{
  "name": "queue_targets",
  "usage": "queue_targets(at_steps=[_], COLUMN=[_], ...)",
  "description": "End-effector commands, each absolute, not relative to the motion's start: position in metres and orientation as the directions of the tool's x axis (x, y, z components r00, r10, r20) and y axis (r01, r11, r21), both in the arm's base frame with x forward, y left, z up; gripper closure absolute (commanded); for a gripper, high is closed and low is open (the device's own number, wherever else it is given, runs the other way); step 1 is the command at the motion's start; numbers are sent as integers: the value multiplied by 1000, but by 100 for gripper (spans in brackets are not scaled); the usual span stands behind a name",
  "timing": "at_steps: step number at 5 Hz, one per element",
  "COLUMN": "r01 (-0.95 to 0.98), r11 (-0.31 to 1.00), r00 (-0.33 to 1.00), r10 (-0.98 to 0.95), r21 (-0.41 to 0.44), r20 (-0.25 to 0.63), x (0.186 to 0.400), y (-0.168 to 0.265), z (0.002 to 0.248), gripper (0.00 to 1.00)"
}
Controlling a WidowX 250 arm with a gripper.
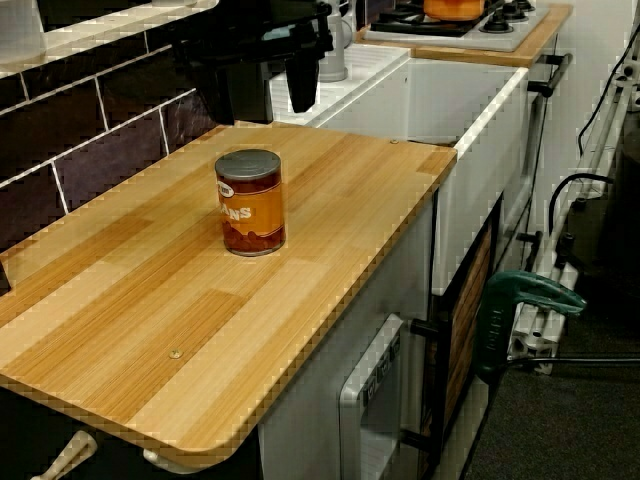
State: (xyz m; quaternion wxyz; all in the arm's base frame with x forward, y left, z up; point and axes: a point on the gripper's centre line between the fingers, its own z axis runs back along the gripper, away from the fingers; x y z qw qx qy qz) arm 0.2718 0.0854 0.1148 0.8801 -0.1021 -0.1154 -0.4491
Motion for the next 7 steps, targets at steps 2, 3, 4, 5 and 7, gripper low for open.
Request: queue_targets(at_steps=[2, 3, 4, 5, 7], r01=[842, 853, 859, 873, 906], r11=[539, 521, 511, 487, 423], r00=[510, 494, 485, 463, 402], r10=[-813, -823, -827, -840, -880], r21=[32, 27, 22, 17, 30], r20=[281, 280, 284, 283, 254], x=[275, 278, 282, 284, 278], y=[74, 70, 70, 70, 67], z=[96, 94, 94, 101, 83], gripper=[0, 0, 0, 0, 0])
